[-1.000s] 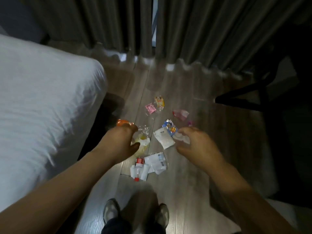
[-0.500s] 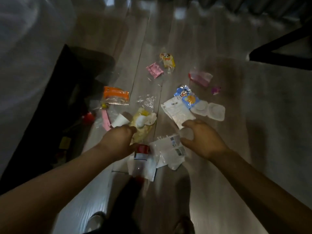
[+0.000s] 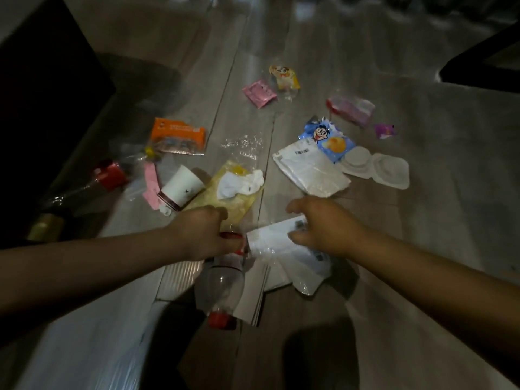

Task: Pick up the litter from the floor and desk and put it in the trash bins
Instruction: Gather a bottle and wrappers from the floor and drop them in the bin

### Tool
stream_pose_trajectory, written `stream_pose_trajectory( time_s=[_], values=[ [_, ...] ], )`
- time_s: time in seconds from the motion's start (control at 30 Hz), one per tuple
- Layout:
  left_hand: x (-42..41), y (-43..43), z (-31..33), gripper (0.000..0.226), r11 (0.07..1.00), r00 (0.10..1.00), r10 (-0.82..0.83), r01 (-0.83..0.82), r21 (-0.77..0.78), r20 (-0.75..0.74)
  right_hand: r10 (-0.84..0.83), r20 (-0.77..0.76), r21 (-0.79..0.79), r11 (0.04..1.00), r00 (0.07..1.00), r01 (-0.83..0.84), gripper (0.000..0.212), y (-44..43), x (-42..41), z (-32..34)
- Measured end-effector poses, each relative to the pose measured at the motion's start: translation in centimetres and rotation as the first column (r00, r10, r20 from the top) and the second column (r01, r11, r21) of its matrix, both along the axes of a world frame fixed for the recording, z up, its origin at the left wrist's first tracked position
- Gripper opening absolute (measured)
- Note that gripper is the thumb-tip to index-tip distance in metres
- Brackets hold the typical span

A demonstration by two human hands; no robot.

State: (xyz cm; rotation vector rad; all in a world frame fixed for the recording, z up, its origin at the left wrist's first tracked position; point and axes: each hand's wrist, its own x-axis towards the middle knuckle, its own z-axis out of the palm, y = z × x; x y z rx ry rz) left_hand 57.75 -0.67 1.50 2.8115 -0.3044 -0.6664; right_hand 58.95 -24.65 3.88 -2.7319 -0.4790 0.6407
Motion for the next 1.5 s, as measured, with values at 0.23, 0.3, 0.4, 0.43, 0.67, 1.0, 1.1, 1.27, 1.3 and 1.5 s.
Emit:
stream_pose_trajectory(
  time_s=[0.23,0.3,0.4,0.43,0.67,1.0,1.1,1.27,1.3,1.5],
  values=[
    [-1.2,-1.7,-3.0,0.088,0.993,0.992,0.111,-0.109,0.041,-0.067,-0.050,-0.014,-0.052,0.997,0.999,0.049,0.055,-2.8,-1.1,-1.2],
    [-1.5,-2.0,-3.4,0.089,0.991,0.989,0.126,-0.123,0.044,-0.076,-0.027,-0.034,-0.047,0.999,0.999,0.025,0.064,-3.1,-1.5,-1.5],
    [-2.3,-2.3,-4.1,0.090,0.986,0.981,0.165,-0.165,0.016,-0.097,0.071,-0.093,-0.054,0.996,0.993,-0.077,0.084,-3.4,-2.4,-2.5],
    [-2.5,-2.4,-4.4,0.092,0.983,0.978,0.179,-0.182,-0.012,-0.110,0.105,-0.108,-0.054,0.992,0.989,-0.111,0.092,-3.5,-2.6,-3.0],
    [-2.6,-1.5,-5.3,0.102,0.958,0.962,0.225,-0.248,-0.146,-0.158,0.284,-0.128,-0.165,0.939,0.950,-0.303,0.129,-4.0,-1.8,-6.7],
    [-2.5,0.4,-5.0,0.105,0.958,0.962,0.226,-0.248,-0.145,-0.151,0.273,-0.038,-0.182,0.944,0.961,-0.275,0.131,-4.2,-3.1,-12.0],
    [-2.5,1.3,-4.9,0.106,0.954,0.956,0.249,-0.269,-0.128,-0.157,0.280,0.004,-0.178,0.945,0.960,-0.274,0.130,-4.1,-2.9,-12.2],
    [-2.3,2.3,-4.6,0.105,0.955,0.960,0.253,-0.268,-0.126,-0.124,0.271,0.052,-0.173,0.950,0.961,-0.259,0.123,-4.0,-3.0,-12.0],
    [-2.2,2.4,-4.5,0.105,0.954,0.959,0.255,-0.270,-0.130,-0.122,0.261,0.060,-0.163,0.955,0.963,-0.249,0.121,-4.0,-3.2,-11.8],
    [-2.5,3.0,-4.3,0.105,0.951,0.958,0.255,-0.273,-0.145,-0.131,0.097,0.050,-0.041,0.995,0.994,-0.095,0.110,-5.1,-4.0,-10.4]
  ],
)
